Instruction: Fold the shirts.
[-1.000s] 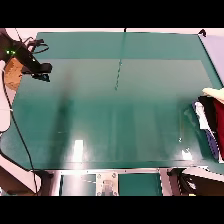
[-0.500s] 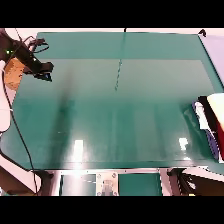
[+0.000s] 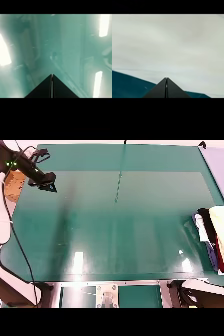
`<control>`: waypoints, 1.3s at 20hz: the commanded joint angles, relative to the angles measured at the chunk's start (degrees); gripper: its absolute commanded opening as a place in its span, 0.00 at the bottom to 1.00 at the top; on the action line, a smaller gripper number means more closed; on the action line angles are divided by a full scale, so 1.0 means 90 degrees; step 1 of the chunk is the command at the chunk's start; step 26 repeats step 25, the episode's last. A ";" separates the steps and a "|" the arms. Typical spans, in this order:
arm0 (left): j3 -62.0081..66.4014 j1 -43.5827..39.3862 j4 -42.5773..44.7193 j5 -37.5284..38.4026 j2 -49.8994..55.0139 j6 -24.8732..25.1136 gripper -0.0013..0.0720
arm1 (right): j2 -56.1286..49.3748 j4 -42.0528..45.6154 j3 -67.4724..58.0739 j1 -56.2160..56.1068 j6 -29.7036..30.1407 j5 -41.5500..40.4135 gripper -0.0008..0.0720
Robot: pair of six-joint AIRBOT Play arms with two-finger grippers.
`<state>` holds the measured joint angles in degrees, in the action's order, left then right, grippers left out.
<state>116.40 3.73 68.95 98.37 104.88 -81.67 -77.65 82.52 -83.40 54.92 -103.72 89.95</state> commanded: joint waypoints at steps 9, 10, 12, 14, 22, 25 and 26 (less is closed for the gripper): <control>-0.4721 -0.1020 -0.0389 -0.1396 -0.2620 -0.0092 0.05 | 0.1394 -0.0935 0.3645 -0.4903 0.0746 -0.2431 0.03; -0.5102 -0.1025 -0.0398 -0.1479 -0.2873 -0.0095 0.05 | 0.1421 -0.1001 0.3747 -0.5192 0.0746 -0.2482 0.03; -0.5498 -0.1022 -0.0376 -0.1498 -0.3194 -0.0090 0.05 | 0.1421 -0.1008 0.3752 -0.5608 0.0750 -0.2671 0.03; -0.5513 -0.1022 -0.0381 -0.1503 -0.3257 -0.0083 0.05 | 0.1418 -0.1005 0.3752 -0.5901 0.0746 -0.2705 0.03; -0.5513 -0.1022 -0.0381 -0.1542 -0.3259 -0.0087 0.05 | 0.1416 -0.1005 0.3755 -0.6042 0.0746 -0.2708 0.03; -0.5513 -0.1022 -0.0381 -0.1542 -0.3259 -0.0087 0.05 | 0.1416 -0.1003 0.3755 -0.6042 0.0748 -0.2705 0.03; -0.5513 -0.1022 -0.0381 -0.1542 -0.3259 -0.0087 0.05 | 0.1416 -0.1003 0.3755 -0.6042 0.0748 -0.2705 0.03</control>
